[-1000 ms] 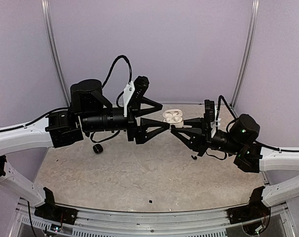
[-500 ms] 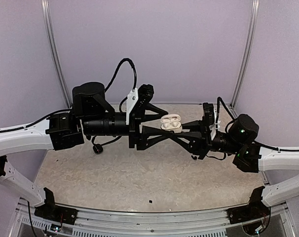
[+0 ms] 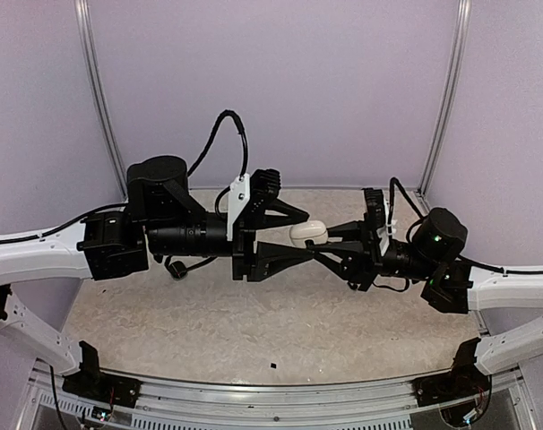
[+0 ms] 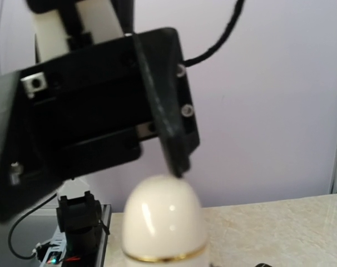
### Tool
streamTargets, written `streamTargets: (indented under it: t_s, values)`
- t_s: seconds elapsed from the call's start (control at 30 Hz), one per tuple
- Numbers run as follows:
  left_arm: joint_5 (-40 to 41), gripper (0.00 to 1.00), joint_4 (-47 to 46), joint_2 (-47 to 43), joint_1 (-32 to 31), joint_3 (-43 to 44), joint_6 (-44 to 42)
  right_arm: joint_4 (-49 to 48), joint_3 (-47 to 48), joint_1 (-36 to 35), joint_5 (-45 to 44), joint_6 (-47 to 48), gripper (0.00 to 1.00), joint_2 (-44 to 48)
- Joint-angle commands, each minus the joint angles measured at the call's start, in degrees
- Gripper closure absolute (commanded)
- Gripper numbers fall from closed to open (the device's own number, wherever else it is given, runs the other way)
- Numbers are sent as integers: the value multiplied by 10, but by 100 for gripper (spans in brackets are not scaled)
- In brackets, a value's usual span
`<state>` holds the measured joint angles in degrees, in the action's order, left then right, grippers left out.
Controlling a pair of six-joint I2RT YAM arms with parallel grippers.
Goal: Insert the wireless bluetooth earbuds into the charging case
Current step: Close the charging case with the earbuds inside, then place the charging case with the earbuds at the center of the board.
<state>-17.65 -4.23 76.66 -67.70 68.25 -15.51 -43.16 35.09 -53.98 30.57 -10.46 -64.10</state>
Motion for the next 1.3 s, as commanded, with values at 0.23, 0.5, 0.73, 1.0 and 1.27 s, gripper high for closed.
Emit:
streamTargets:
  t_s: [0.23, 0.5, 0.73, 1.0, 1.27]
  values:
    - [147, 21, -54, -32, 25, -49, 50, 49, 29, 58, -68, -65, 100, -28]
    - [226, 1, -23, -20, 113, 19, 253, 142, 63, 140, -54, -77, 100, -94]
    - [217, 1, 40, 13, 160, 108, 408, 180, 100, 184, -30, -65, 100, -193]
    - [197, 1, 59, 3, 172, 120, 479, 261, 189, 197, -25, -23, 100, -325]
    - [186, 1, 58, -19, 182, 97, 491, 321, 267, 237, -27, -13, 98, -415]
